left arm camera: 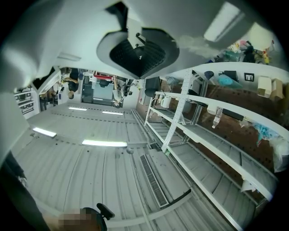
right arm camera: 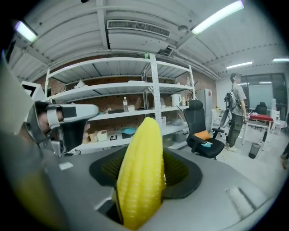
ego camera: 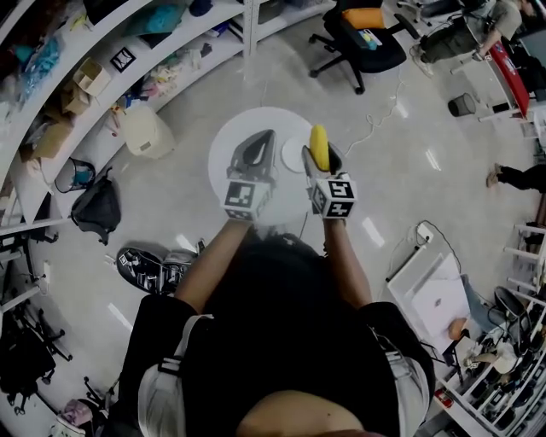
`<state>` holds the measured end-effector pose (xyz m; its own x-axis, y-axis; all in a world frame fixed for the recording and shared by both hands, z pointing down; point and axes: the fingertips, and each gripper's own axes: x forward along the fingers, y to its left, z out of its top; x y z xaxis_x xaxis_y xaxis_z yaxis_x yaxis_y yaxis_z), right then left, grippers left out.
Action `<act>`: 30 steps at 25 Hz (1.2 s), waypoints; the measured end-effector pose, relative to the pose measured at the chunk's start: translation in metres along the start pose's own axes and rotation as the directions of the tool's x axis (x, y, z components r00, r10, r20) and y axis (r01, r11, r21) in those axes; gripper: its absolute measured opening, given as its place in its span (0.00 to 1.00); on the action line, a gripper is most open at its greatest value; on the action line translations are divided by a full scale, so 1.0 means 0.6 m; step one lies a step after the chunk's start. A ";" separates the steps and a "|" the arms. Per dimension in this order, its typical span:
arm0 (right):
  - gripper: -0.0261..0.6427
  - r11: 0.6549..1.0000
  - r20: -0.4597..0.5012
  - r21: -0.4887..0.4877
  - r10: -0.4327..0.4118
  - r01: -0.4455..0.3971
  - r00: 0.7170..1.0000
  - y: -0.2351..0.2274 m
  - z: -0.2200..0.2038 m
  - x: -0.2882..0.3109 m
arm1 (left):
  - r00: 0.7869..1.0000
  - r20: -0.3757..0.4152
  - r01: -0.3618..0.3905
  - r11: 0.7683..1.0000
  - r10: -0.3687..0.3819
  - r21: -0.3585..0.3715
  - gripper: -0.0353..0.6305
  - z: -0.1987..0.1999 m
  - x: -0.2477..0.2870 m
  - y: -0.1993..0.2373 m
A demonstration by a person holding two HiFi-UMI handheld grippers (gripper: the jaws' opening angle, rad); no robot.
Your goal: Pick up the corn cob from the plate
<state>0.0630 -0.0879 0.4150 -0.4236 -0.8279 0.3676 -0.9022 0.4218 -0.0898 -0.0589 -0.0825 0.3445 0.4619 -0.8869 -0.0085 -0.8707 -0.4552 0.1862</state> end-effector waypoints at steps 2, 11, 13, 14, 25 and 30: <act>0.40 1.000 0.031 0.002 0.010 -0.010 0.999 -0.004 0.017 -0.011 | 1.000 0.003 -0.003 1.000 0.003 0.005 0.05 0.002 0.002 -0.009; 0.40 0.999 0.112 0.021 0.037 -0.039 0.993 -0.011 0.055 -0.062 | 1.000 0.017 -0.010 1.000 0.010 0.014 0.05 0.010 -0.009 -0.048; 0.40 0.999 0.121 0.022 0.043 -0.046 0.992 -0.011 0.057 -0.071 | 1.000 0.016 -0.012 1.000 0.012 0.014 0.05 0.007 -0.013 -0.056; 0.40 0.999 0.126 0.022 0.045 -0.048 0.991 -0.012 0.058 -0.076 | 1.000 0.015 -0.011 1.000 0.011 0.014 0.05 0.005 -0.014 -0.060; 0.40 0.997 0.158 0.007 0.075 -0.078 0.985 0.003 0.075 -0.086 | 0.999 0.032 -0.028 0.999 0.027 0.016 0.05 0.011 -0.024 -0.061; 0.40 0.996 0.175 0.003 0.092 -0.094 0.980 0.012 0.082 -0.093 | 0.999 0.039 -0.037 0.999 0.037 0.004 0.05 0.022 -0.029 -0.062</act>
<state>0.0765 -0.0570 0.3480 -0.5125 -0.8374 0.1901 -0.8586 0.4968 -0.1265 -0.0365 -0.0514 0.3246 0.4228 -0.9053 -0.0400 -0.8877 -0.4227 0.1823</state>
